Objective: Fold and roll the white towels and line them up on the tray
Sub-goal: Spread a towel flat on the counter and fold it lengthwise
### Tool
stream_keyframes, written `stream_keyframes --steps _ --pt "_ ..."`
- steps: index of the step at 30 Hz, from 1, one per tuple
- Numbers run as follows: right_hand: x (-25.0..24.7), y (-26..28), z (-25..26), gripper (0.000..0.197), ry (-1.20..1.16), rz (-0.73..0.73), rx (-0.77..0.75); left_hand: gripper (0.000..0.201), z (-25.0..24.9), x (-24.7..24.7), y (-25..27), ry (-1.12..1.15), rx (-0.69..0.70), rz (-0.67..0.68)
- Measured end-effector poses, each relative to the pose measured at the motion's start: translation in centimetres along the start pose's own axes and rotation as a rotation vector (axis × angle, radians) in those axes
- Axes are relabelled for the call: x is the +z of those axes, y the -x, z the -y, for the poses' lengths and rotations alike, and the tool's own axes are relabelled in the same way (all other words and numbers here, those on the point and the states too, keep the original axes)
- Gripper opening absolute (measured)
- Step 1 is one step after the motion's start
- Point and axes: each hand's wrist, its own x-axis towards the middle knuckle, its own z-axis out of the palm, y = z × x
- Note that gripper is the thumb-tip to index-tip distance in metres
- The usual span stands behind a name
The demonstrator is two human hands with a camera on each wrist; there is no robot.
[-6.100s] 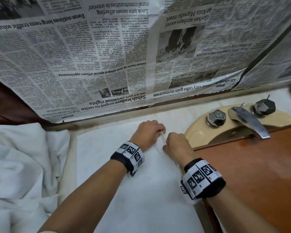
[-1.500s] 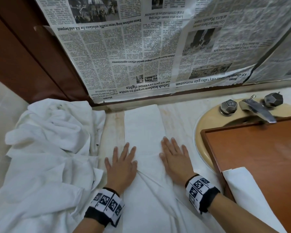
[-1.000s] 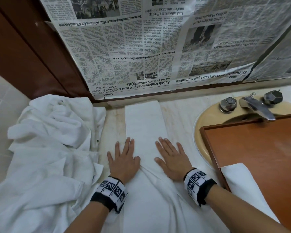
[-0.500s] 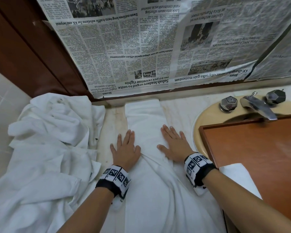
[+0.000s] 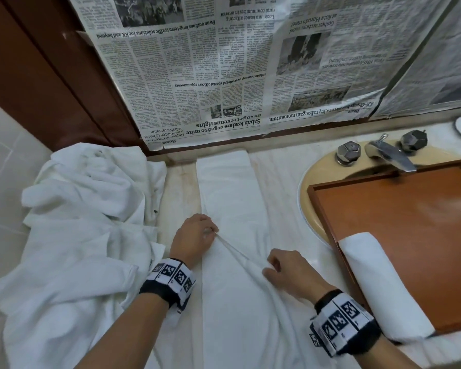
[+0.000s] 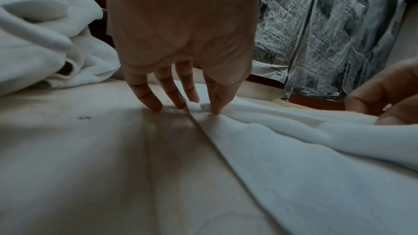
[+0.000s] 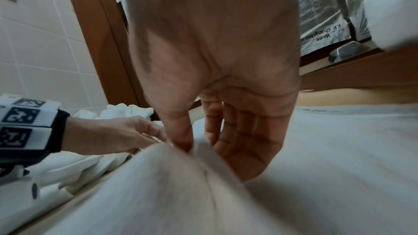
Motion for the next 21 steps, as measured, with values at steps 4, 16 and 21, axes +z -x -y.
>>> stream_keyframes --steps 4,16,21 --pt "0.9 2.1 1.6 0.024 0.051 0.047 0.008 0.015 -0.1 0.0 0.8 -0.023 -0.008 0.012" --pt "4.0 8.2 8.6 0.024 0.220 -0.211 0.024 0.012 0.7 0.2 2.5 0.077 0.022 -0.079" --pt "4.7 8.0 12.3 0.033 0.293 -0.190 0.032 0.017 0.9 -0.3 2.6 0.091 0.021 -0.097"
